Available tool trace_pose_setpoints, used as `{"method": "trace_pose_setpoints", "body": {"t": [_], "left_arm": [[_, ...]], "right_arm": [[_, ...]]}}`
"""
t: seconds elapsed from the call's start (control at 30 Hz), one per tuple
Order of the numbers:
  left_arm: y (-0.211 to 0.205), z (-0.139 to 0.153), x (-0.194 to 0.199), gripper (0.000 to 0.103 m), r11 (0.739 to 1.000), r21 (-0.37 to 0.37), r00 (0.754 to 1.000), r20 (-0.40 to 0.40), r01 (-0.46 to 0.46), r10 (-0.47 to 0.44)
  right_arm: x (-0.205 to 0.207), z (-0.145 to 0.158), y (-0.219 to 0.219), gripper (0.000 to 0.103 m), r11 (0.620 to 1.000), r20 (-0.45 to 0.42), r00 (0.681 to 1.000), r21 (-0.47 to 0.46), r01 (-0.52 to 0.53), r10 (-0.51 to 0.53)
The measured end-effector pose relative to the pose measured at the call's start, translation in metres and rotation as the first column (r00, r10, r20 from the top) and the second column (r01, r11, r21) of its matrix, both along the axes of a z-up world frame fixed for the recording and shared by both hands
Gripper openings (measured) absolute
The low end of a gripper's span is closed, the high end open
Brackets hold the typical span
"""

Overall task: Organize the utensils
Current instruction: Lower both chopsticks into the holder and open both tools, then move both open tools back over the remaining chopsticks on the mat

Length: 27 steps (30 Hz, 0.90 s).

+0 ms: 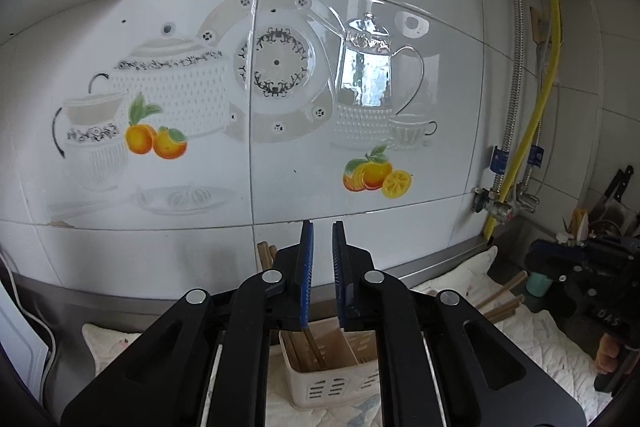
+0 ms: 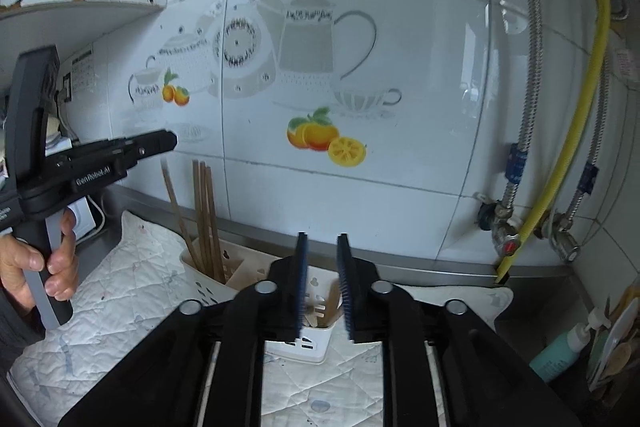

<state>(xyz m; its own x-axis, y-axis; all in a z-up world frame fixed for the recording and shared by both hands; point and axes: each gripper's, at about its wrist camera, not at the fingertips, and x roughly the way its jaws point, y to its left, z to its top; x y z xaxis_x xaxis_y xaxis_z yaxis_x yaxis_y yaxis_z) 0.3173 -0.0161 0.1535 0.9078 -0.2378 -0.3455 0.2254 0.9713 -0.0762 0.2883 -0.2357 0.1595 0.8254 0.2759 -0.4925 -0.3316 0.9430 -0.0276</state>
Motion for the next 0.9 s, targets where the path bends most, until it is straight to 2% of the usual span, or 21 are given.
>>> {"method": "trace_pose_setpoints", "body": {"t": [0.03,0.1,0.23,0.3,0.4,0.5,0.7,0.9], "left_arm": [[0.001,0.002,-0.005,0.017,1.0,-0.005,1.0,0.002,0.001,-0.001],[0.004,0.004,-0.017,0.042,1.0,-0.01,1.0,0.011,-0.005,0.005],[0.011,0.005,-0.049,0.052,1.0,-0.02,1.0,0.023,-0.007,0.007],[0.017,0.002,-0.066,0.067,0.999,-0.03,0.999,0.024,-0.02,0.02],[0.026,-0.005,-0.096,0.083,0.998,-0.03,0.998,0.034,-0.049,0.05],[0.037,-0.013,-0.126,0.096,0.997,-0.044,0.998,0.034,-0.056,0.058],[0.053,-0.032,-0.175,0.098,0.996,-0.026,0.996,0.03,-0.088,0.088],[0.063,-0.052,-0.216,0.098,0.994,-0.008,0.993,0.024,-0.111,0.111]], "right_arm": [[-0.007,0.003,-0.002,0.018,1.0,0.013,1.0,0.007,0.007,-0.007],[-0.021,0.007,-0.005,0.018,1.0,0.02,1.0,0.026,0.008,-0.009],[-0.061,0.004,-0.008,0.018,0.998,0.008,1.0,0.068,0.011,-0.011],[-0.079,-0.003,-0.007,0.018,0.997,-0.012,1.0,0.079,0.007,-0.006],[-0.112,-0.023,0.0,0.018,0.997,-0.055,0.998,0.079,0.006,-0.001],[-0.142,-0.048,0.009,0.018,0.997,-0.104,0.995,0.071,0.009,-0.001],[-0.193,-0.1,0.031,0.018,0.997,-0.22,0.975,0.077,0.029,-0.011],[-0.22,-0.149,0.055,0.017,0.988,-0.362,0.932,0.142,0.067,-0.012]]}}
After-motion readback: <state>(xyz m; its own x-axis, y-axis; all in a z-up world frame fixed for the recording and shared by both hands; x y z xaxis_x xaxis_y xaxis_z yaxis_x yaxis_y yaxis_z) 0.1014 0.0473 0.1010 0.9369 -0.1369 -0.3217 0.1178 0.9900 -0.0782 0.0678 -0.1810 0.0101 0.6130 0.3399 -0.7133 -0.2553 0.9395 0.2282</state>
